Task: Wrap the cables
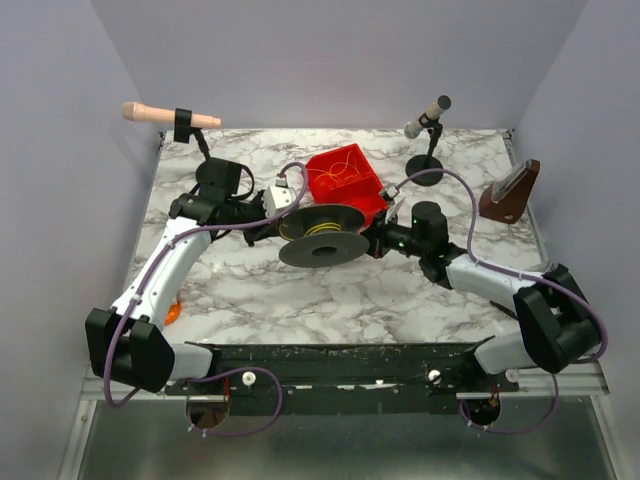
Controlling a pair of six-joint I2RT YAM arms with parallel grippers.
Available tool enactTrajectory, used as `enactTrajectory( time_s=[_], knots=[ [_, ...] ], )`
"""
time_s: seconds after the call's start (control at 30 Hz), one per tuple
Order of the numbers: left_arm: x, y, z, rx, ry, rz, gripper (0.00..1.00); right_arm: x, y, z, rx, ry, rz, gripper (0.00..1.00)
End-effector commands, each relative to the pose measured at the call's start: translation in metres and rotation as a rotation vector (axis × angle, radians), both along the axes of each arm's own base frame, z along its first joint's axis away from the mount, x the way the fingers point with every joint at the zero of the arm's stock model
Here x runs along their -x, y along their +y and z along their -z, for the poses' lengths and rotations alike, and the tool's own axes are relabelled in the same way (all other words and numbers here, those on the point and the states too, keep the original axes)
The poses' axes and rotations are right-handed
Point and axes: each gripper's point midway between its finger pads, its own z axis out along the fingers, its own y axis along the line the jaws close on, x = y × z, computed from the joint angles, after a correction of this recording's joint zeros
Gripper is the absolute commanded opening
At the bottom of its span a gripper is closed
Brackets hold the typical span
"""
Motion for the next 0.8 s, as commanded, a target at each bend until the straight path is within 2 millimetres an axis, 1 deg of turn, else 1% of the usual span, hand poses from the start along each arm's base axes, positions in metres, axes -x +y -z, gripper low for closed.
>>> enactTrajectory(
  time_s=[0.0, 0.07, 0.17, 0.23, 0.3, 0.4, 0.5, 0.67, 0.73, 0.77],
  knots=[
    [-0.007, 0.029, 0.017, -0.163, -0.026, -0.068, 0.0, -0.018, -0.005, 0.025, 0.092, -0.1, 0.026, 0.13],
    [-0.005, 0.031, 0.023, -0.202, -0.021, -0.059, 0.0, -0.021, 0.003, 0.028, 0.108, -0.114, 0.008, 0.16],
    [-0.004, 0.032, 0.029, -0.245, -0.017, -0.056, 0.0, -0.024, 0.013, 0.033, 0.104, -0.105, -0.013, 0.24],
    [-0.003, 0.033, 0.034, -0.271, -0.014, -0.05, 0.0, -0.024, 0.013, 0.04, 0.108, -0.086, -0.013, 0.29],
    [-0.002, 0.033, 0.039, -0.283, -0.005, -0.039, 0.0, -0.021, 0.014, 0.048, 0.114, -0.066, -0.027, 0.3],
    [-0.001, 0.034, 0.045, -0.329, -0.001, -0.028, 0.0, -0.017, 0.011, 0.049, 0.126, -0.065, -0.033, 0.32],
    [0.002, 0.032, 0.047, -0.354, 0.005, -0.007, 0.0, -0.019, 0.0, 0.039, 0.167, -0.124, 0.002, 0.36],
    [0.002, 0.035, 0.058, -0.395, 0.019, 0.001, 0.0, -0.021, -0.026, 0.023, 0.331, -0.209, 0.028, 0.48],
    [0.002, 0.035, 0.062, -0.401, 0.023, 0.005, 0.0, -0.017, -0.028, 0.008, 0.343, -0.252, 0.012, 0.54],
    [0.003, 0.034, 0.063, -0.4, 0.028, 0.01, 0.0, -0.014, -0.027, -0.002, 0.327, -0.279, -0.007, 0.56]
  ],
)
